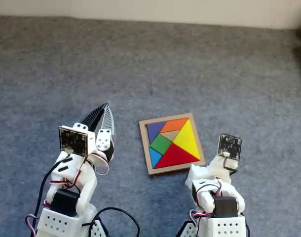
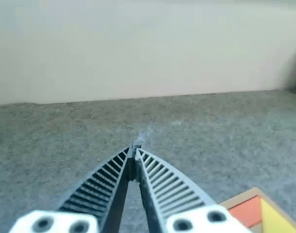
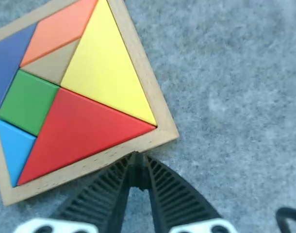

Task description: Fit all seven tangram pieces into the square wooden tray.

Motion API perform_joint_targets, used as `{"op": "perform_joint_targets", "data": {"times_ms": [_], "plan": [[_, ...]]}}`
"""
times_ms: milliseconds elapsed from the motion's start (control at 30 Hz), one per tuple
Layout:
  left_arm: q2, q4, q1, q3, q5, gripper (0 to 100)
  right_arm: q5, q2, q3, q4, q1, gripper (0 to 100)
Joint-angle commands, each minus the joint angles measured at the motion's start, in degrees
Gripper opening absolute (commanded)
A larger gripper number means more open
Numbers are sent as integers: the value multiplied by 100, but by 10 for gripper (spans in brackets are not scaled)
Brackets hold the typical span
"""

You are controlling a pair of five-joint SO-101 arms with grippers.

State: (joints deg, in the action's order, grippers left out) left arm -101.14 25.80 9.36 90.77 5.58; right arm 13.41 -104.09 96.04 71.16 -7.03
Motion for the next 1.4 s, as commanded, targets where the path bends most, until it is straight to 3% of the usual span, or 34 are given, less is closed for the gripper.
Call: {"op": "perform_joint_targets", "data": {"times_ms": [0, 233, 400, 933, 1233, 1367], "plan": [[-286, -132, -207, 57, -492, 6, -26, -101, 734, 31, 75, 6], [-277, -123, -866, 646, -1020, 11, -26, -101, 734, 31, 75, 6], [-277, 360, -1323, 646, -1081, 11, -26, -101, 734, 31, 75, 6], [-277, 4000, -1341, 646, -1081, 11, -26, -101, 734, 31, 75, 6], [-277, 4949, -1341, 646, -1081, 9, -26, -101, 734, 31, 75, 6], [-286, 4976, -1341, 646, -1081, 8, -26, -101, 734, 31, 75, 6]]}}
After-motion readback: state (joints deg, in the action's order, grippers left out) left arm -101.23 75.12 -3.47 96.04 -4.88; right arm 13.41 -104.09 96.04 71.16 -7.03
